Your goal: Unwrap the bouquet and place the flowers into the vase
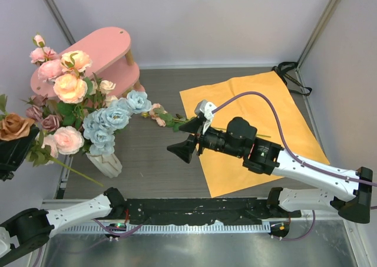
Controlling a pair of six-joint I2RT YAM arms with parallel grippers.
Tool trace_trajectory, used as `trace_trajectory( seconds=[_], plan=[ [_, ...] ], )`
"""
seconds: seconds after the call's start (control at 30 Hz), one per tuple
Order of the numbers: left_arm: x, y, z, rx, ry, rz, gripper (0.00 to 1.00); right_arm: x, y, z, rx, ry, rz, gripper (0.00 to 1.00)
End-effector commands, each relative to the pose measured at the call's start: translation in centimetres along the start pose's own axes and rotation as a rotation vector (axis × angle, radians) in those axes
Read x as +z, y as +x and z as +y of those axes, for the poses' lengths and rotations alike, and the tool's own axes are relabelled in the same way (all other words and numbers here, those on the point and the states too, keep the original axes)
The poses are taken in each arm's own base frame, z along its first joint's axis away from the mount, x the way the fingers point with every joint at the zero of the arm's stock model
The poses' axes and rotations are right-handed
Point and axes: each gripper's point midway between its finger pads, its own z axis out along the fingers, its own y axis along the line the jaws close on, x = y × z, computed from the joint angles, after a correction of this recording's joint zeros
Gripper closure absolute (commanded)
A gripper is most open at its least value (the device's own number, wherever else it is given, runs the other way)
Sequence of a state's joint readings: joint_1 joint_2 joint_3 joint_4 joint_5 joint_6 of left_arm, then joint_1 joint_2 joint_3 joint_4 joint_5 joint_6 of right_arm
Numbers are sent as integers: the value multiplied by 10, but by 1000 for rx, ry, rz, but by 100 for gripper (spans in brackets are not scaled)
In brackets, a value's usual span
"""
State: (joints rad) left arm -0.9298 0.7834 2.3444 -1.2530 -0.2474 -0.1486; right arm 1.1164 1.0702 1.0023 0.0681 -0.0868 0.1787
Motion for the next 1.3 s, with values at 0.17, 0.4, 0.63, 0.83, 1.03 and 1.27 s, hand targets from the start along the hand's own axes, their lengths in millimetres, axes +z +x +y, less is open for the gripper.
trace_trajectory(
  seconds=[0.17, 0.4, 0.63, 0.83, 1.03, 1.27],
  plan=[
    [54, 32, 39, 302, -224, 154, 100, 10, -8, -5, -19, 25, -19, 9],
    [72, 6, 42, 323, -278, 35, 100, 12, -4, -5, -12, 24, -16, 9],
    [90, 8, 43, 381, -295, 30, 100, 8, -1, -8, -18, 35, -16, 9],
    [107, 7, 39, 443, -286, 48, 100, 9, 2, -8, -12, 33, -11, 9],
    [123, 24, 46, 586, -317, 138, 100, 9, 6, -7, -7, 26, -5, 9],
    [125, 64, 58, 622, -365, 191, 100, 9, 8, -7, -7, 25, -3, 9]
  ],
)
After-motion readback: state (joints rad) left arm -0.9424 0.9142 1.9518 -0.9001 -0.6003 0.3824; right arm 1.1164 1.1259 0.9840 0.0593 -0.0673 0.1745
